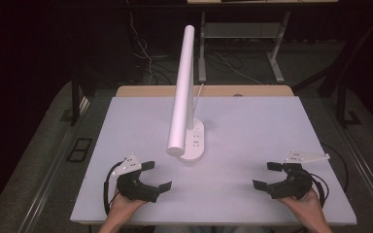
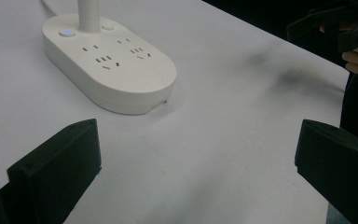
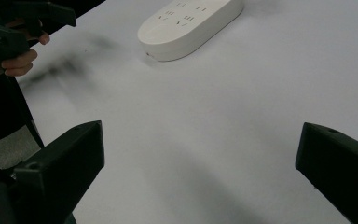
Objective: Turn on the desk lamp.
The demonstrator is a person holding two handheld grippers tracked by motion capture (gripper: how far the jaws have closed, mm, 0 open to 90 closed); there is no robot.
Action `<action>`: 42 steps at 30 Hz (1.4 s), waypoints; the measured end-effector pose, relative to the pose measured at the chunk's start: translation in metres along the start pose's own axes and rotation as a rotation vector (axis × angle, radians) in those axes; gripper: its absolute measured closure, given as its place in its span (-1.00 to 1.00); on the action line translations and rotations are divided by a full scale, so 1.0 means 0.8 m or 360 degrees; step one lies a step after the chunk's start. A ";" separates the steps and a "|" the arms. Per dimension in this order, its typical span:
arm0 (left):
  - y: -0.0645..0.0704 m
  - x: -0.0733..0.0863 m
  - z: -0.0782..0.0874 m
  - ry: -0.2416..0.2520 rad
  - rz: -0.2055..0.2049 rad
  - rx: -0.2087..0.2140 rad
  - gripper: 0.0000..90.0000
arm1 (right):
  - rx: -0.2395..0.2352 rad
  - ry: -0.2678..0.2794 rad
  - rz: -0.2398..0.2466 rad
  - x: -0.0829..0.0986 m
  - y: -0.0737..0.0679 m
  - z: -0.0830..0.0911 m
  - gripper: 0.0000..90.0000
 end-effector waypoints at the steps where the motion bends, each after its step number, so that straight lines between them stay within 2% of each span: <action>1: 0.000 0.000 0.000 0.0000 0.0000 0.0000 -1.00 | -0.0002 0.0000 0.0001 0.000 0.000 0.000 -0.98; 12: 0.000 0.000 0.001 0.0006 0.0003 -0.0002 -1.00 | -0.0004 -0.0059 0.0031 -0.010 -0.002 -0.006 -0.98; 30: -0.001 0.000 0.001 -0.0002 0.0006 -0.0018 -1.00 | -0.0033 -0.0107 0.0077 -0.037 0.007 -0.012 -0.98; 42: -0.001 0.001 0.001 0.0003 0.0012 -0.0013 -1.00 | -0.0046 -0.0115 0.0093 -0.065 0.015 -0.018 -0.98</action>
Point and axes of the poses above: each handheld gripper's, and its own axes: z roughly backward along the jaws, x roughly out of its underside, y roughly to its right, the point moved 2 cm from there along -z, roughly forward along the jaws, and after that the axes turned 11 degrees about z, right-handed, at the moved point
